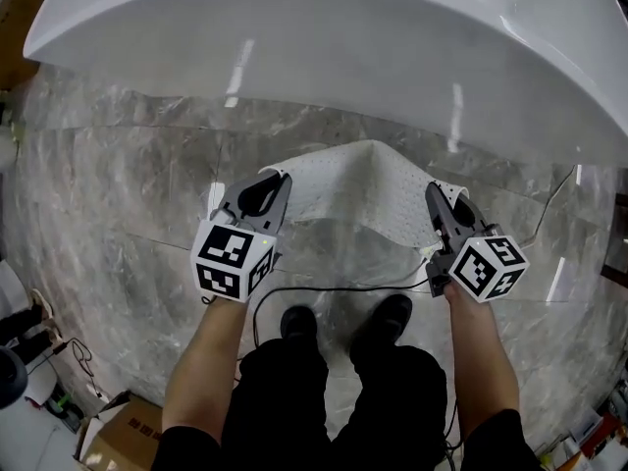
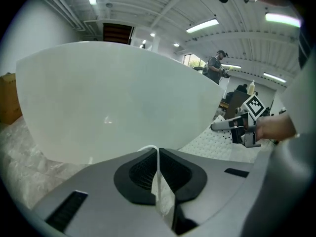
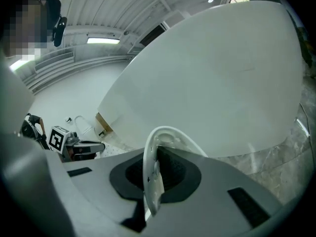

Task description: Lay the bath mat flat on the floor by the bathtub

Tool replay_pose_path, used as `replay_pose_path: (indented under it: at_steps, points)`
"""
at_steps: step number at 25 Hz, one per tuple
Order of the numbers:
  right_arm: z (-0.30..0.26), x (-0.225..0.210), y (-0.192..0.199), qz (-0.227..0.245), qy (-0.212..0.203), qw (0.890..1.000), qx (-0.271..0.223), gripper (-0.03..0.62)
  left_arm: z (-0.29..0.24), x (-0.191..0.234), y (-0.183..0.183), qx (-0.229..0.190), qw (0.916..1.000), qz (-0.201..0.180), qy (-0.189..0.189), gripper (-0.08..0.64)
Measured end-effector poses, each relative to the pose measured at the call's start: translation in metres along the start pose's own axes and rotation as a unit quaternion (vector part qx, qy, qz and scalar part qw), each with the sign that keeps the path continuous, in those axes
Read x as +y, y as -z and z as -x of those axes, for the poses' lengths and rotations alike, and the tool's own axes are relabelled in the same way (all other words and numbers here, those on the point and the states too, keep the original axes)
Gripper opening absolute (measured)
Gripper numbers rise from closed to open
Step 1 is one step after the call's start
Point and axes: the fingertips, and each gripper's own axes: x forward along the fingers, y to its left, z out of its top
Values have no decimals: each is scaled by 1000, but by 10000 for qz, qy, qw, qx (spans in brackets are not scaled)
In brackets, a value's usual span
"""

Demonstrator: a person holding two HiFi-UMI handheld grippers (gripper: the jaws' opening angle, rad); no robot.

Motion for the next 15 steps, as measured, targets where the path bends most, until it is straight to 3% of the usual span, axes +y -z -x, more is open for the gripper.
replay_pose_path:
  at_steps: [8, 15]
  points:
    - [-41, -64, 52, 508, -57, 9985, 207, 20, -66, 23, 59, 234, 9989, -394, 130, 23]
    - [-50, -113, 58, 966, 0, 9945, 411, 20, -82, 50, 81, 190, 9994, -270, -114, 23]
